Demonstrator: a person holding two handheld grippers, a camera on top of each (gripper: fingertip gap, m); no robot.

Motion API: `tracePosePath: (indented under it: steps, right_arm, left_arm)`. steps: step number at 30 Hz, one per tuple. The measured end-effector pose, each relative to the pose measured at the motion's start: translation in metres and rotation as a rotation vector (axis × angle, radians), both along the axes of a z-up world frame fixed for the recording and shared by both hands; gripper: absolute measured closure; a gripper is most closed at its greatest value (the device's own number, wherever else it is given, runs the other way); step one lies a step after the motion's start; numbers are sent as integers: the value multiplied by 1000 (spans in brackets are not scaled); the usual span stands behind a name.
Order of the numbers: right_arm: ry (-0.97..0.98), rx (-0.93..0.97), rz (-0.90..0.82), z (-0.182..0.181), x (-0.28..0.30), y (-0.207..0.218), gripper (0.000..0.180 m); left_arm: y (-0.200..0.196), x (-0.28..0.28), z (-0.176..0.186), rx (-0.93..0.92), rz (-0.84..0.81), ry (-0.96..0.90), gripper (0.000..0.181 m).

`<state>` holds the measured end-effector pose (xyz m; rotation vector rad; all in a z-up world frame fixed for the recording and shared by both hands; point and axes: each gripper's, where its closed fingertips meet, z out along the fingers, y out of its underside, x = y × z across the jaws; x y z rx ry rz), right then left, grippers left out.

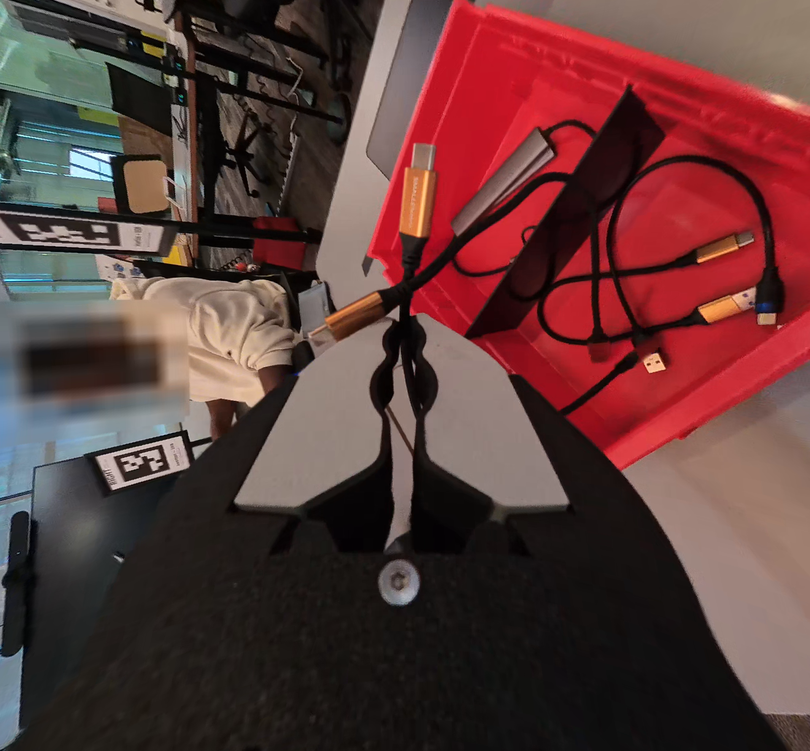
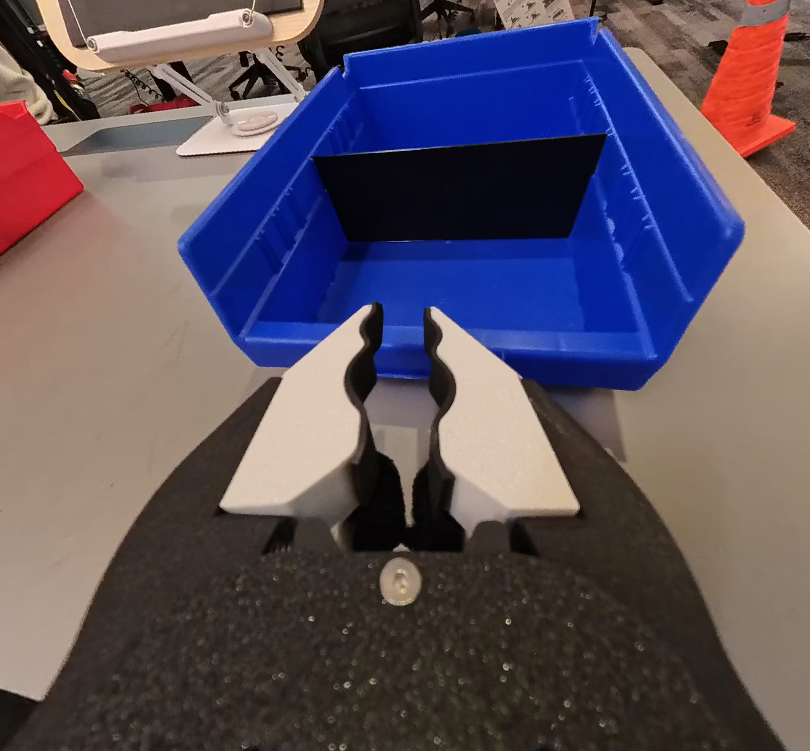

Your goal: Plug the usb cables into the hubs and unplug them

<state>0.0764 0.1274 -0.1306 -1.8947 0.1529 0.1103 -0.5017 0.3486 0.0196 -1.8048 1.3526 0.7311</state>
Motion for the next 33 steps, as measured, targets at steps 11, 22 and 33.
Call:
tracePosePath:
  steps: [11, 22, 33]
  right_arm:
    - [1, -4, 5, -1, -1, 0, 163]
    - [-3, -8, 9, -1, -3, 0, 163]
    - [14, -8, 12, -2, -1, 0, 162]
  left_arm:
    - [-14, 32, 55, 96, -61, -148, 177]
    - [-91, 170, 99, -2, -311, -489, 177]
    - [-65, 252, -98, -478, 125, -694, 177]
